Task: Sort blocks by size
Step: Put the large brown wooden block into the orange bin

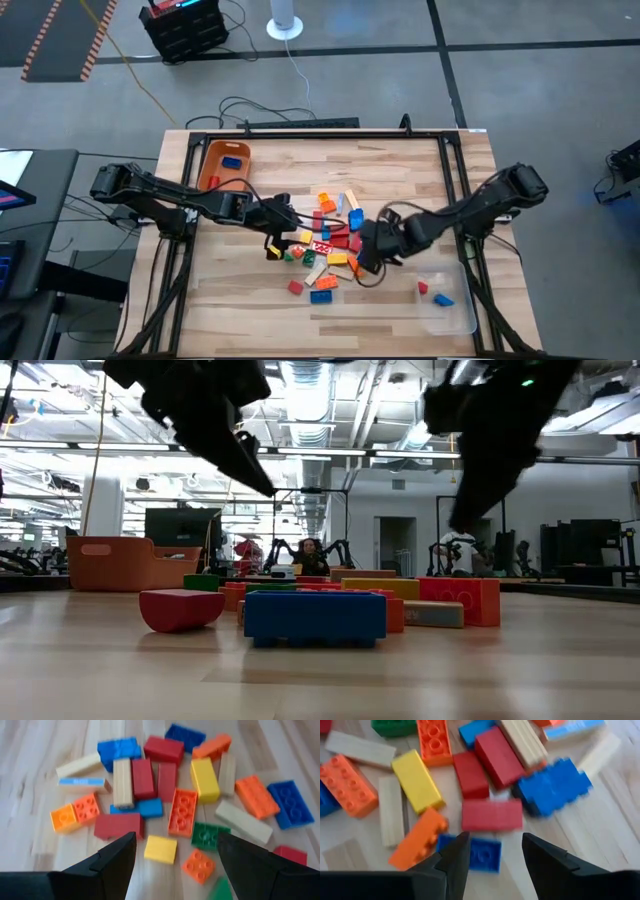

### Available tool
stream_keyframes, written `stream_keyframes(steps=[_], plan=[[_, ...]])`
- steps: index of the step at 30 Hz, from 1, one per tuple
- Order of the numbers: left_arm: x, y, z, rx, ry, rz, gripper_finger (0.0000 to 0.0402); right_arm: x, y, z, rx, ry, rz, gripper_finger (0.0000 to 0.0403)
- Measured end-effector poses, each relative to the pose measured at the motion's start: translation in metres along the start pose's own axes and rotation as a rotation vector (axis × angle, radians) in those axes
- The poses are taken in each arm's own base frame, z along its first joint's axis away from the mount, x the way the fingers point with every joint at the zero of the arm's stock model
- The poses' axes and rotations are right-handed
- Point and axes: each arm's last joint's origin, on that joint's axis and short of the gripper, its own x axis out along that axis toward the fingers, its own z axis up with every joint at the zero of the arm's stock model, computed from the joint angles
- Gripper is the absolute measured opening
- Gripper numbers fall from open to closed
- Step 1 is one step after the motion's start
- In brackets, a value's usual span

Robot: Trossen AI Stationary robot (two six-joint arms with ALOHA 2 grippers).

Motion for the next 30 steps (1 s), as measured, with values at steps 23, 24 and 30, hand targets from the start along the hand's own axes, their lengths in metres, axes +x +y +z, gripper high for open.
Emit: stream_keyframes(steps=[23, 24, 30], plan=[[0.016, -0.028, -0.040, -0.083, -0.139, -0.044, 0.0272, 0.066, -0.033, 0.064, -0.413, -0.315, 0.107, 0.0208], [0.015, -0.031, -0.041, -0.082, -0.134, -0.045, 0.0272, 0.071, -0.037, 0.064, -0.413, -0.300, 0.107, 0.0208], [0.012, -0.046, -0.043, -0.104, -0.122, -0.043, 0.0272, 0.089, -0.045, 0.070, -0.410, -0.323, 0.137, 0.0208]])
